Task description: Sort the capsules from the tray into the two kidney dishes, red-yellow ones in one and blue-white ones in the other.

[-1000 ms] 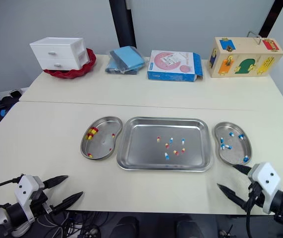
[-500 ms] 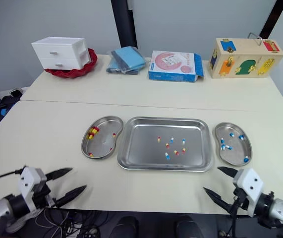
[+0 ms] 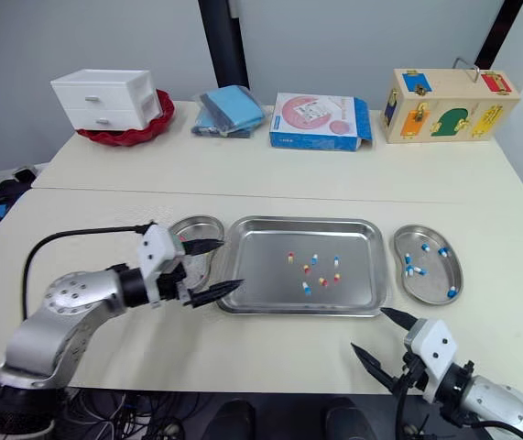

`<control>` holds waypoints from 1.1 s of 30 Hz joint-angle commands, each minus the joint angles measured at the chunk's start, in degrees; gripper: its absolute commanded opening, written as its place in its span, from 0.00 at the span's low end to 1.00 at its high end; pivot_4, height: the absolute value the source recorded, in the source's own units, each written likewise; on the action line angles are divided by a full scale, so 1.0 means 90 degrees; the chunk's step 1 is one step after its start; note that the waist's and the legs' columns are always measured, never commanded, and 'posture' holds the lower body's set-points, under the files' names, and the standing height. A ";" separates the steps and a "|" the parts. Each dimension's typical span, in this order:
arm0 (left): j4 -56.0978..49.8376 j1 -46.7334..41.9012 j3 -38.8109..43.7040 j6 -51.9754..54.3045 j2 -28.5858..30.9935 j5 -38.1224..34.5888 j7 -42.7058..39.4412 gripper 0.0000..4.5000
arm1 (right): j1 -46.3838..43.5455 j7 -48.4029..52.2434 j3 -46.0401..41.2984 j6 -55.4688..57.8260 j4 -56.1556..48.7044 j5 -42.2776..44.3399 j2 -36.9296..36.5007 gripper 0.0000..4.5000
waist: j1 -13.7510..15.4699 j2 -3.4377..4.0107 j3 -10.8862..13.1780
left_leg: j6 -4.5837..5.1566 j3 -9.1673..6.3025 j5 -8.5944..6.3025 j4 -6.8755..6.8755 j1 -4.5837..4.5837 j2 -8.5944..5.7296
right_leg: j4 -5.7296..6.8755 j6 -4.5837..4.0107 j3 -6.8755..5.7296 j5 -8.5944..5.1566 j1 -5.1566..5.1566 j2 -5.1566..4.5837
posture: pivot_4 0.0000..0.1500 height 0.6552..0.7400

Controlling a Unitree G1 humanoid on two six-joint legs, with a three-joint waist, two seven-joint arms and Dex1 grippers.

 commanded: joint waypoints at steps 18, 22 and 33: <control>0.3897 -0.2578 -0.1668 -0.1238 -0.1819 0.1896 -0.0144 0.89 | 0.0540 -0.0397 0.0362 -0.0745 0.0032 -0.0389 0.0223 1.00 | -0.0004 0.0000 -0.0001 | 0.0001 -0.0002 0.0002 0.0010 -0.0006 -0.0005 | 0.0005 0.0000 0.0001 0.0000 -0.0001 0.0001 | 1.00 1.00; 0.4386 -0.2676 -0.1727 -0.1530 -0.1998 0.2091 -0.0172 0.89 | 0.0580 -0.0405 0.0344 -0.0781 0.0054 -0.0378 0.0207 1.00 | 0.0004 0.0000 -0.0001 | 0.0001 -0.0004 0.0003 0.0012 -0.0006 -0.0006 | 0.0006 0.0001 -0.0001 0.0000 0.0002 0.0001 | 1.00 1.00; 0.4980 -0.2854 -0.1715 -0.1573 -0.2205 0.2226 -0.0407 0.56 | 0.0707 -0.0441 0.0360 -0.0805 0.0005 -0.0384 0.0209 1.00 | 0.0006 0.0001 -0.0001 | 0.0001 -0.0006 0.0003 0.0012 0.0014 -0.0007 | 0.0005 0.0001 -0.0003 0.0000 0.0026 0.0000 | 1.00 1.00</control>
